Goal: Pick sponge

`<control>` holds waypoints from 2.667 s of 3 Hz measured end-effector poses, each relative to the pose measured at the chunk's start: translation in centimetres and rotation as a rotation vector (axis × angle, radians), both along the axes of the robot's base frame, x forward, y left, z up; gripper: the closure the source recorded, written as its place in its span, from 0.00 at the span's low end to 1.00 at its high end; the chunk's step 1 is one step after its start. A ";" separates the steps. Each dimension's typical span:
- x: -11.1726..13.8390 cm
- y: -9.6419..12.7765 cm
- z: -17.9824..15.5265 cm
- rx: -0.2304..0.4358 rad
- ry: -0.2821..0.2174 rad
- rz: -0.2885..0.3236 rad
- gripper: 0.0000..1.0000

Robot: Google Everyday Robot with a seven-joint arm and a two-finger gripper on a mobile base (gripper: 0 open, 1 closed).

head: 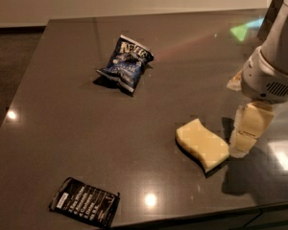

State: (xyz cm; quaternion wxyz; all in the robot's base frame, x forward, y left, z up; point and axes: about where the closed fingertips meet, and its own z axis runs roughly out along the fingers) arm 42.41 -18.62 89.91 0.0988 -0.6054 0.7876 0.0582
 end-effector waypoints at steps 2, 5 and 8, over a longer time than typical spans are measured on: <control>-2.5 2.7 -2.5 0.018 -0.037 0.060 0.00; -3.5 3.6 -6.2 0.007 -0.040 0.096 0.19; -2.4 2.9 -3.6 0.020 -0.047 0.093 0.88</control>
Offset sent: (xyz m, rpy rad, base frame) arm -0.0394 0.0401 -0.0544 0.0124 -0.0488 0.0971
